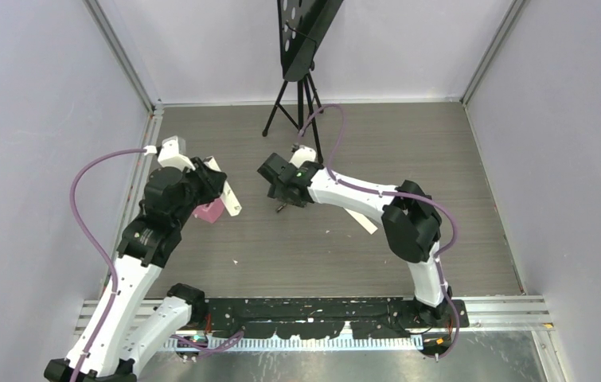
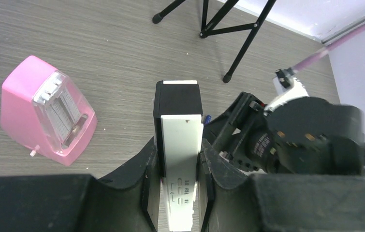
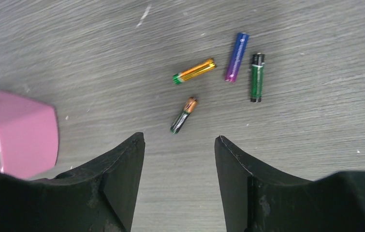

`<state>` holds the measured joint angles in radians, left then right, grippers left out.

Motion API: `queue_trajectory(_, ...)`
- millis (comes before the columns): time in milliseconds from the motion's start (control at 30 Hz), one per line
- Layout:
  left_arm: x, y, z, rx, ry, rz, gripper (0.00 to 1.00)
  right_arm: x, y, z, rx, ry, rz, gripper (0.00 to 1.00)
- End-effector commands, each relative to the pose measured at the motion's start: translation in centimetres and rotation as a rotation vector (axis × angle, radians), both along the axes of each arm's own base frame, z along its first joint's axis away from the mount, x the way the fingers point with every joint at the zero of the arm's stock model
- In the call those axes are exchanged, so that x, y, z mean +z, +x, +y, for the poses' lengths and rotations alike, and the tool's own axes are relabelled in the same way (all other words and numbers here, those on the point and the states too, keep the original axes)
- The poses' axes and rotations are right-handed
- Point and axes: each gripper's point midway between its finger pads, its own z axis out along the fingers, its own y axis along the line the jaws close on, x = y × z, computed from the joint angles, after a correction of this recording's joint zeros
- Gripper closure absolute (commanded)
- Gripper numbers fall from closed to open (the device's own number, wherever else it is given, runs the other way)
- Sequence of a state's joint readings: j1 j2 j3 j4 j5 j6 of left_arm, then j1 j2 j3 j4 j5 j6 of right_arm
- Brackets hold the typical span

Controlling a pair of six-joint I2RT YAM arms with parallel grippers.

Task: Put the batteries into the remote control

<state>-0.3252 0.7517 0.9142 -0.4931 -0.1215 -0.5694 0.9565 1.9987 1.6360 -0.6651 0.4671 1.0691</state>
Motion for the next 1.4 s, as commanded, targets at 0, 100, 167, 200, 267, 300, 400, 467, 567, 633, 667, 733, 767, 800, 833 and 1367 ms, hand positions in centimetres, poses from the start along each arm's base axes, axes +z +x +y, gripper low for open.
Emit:
queue_trajectory(0, 1.9, -0.6, 0.5, 0.005, 0.003, -0.063, 1.0, -1.1, 1.1, -0.6, -0.169, 0.074, 0.088, 0.39)
queue_trajectory(100, 2.2, -0.8, 0.7, 0.005, 0.007, -0.073, 1.0, -2.4, 1.4, -0.3, -0.174, 0.062, 0.123, 0.4)
queue_trajectory(167, 2.4, -0.9, 0.7, 0.004, 0.009, -0.08, 1.0, -3.2, 1.4, -0.2, -0.177, 0.051, 0.138, 0.41)
queue_trajectory(200, 2.5, -0.9, 0.8, 0.005, 0.01, -0.083, 1.0, -3.5, 1.5, -0.2, -0.177, 0.047, 0.143, 0.41)
queue_trajectory(267, 2.5, -0.9, 0.7, 0.005, 0.009, -0.085, 1.0, -4.0, 1.5, -0.1, -0.175, 0.036, 0.154, 0.43)
queue_trajectory(300, 2.5, -0.9, 0.7, 0.003, 0.01, -0.085, 1.0, -4.2, 1.5, 0.0, -0.171, 0.035, 0.159, 0.45)
queue_trajectory(400, 2.2, -0.8, 0.7, 0.003, 0.015, -0.078, 1.0, -4.7, 1.3, 0.5, -0.153, 0.04, 0.181, 0.48)
queue_trajectory(467, 2.1, -0.7, 0.7, 0.002, 0.017, -0.075, 1.0, -5.2, 1.0, 0.9, -0.137, 0.038, 0.199, 0.52)
queue_trajectory(567, 2.4, -0.8, 0.7, 0.001, 0.017, -0.087, 1.0, -5.5, 0.9, 0.8, -0.13, 0.009, 0.201, 0.57)
queue_trajectory(633, 2.8, -0.9, 0.9, 0.005, 0.015, -0.107, 1.0, -5.5, 0.9, 0.5, -0.136, -0.022, 0.204, 0.56)
queue_trajectory(667, 3.1, -1.0, 1.0, 0.009, 0.015, -0.117, 1.0, -5.5, 0.9, 0.4, -0.137, -0.031, 0.207, 0.56)
queue_trajectory(733, 3.5, -1.2, 1.2, 0.017, 0.017, -0.128, 1.0, -5.7, 0.9, 0.3, -0.138, -0.054, 0.218, 0.56)
queue_trajectory(767, 3.8, -1.4, 1.3, 0.02, 0.016, -0.137, 1.0, -5.7, 0.9, 0.3, -0.138, -0.063, 0.222, 0.55)
queue_trajectory(800, 4.0, -1.5, 1.4, 0.021, 0.016, -0.143, 1.0, -5.8, 0.9, 0.3, -0.139, -0.069, 0.226, 0.55)
queue_trajectory(833, 4.2, -1.6, 1.4, 0.02, 0.015, -0.147, 1.0, -5.7, 1.0, 0.4, -0.137, -0.073, 0.228, 0.55)
queue_trajectory(1367, 4.9, -2.3, 0.0, -0.069, -0.002, -0.153, 1.0, -6.0, 1.4, 0.8, -0.066, -0.081, 0.286, 0.62)
